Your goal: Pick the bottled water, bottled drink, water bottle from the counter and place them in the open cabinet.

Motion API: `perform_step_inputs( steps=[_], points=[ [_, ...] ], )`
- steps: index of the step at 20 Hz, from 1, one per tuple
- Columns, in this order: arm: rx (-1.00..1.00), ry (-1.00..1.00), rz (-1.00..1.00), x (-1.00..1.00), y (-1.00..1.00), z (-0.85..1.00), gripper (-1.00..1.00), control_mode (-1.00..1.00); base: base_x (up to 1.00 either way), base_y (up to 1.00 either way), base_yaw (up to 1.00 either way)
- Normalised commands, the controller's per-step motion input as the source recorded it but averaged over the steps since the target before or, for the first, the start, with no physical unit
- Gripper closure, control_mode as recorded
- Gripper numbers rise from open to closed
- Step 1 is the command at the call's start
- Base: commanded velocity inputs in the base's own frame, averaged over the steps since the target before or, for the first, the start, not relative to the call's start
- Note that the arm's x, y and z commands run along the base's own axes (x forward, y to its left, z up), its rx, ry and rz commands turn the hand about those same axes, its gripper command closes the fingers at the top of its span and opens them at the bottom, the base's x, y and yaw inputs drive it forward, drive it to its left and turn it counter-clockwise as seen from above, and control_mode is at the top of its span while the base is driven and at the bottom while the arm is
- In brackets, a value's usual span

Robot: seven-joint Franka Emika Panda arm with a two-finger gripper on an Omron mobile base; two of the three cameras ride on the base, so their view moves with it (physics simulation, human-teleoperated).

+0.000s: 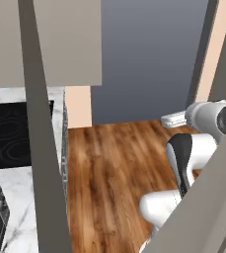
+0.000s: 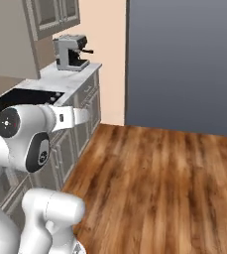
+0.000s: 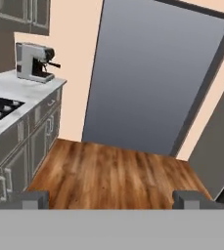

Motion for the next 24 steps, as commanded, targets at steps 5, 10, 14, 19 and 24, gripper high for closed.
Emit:
perform_step_inputs(
  steps=[5,10,14,19,24],
  points=[
    [0.00,0.00,0.00,0.00,0.00,0.00,-1.00,1.00,0.03,-0.61,-0.53],
    [0.00,0.00,0.00,0.00,0.00,0.00,-1.00,1.00,0.03,-0.66,-0.52],
    [0.00,0.00,0.00,0.00,0.00,0.00,-1.00,1.00,0.03,-0.64,-0.51],
    [0.00,0.00,0.00,0.00,0.00,0.00,-1.00,1.00,0.00,-0.48,-0.53],
    [0.00,0.00,0.00,0.00,0.00,0.00,-1.00,1.00,0.02,-0.24,-0.55]
  ],
)
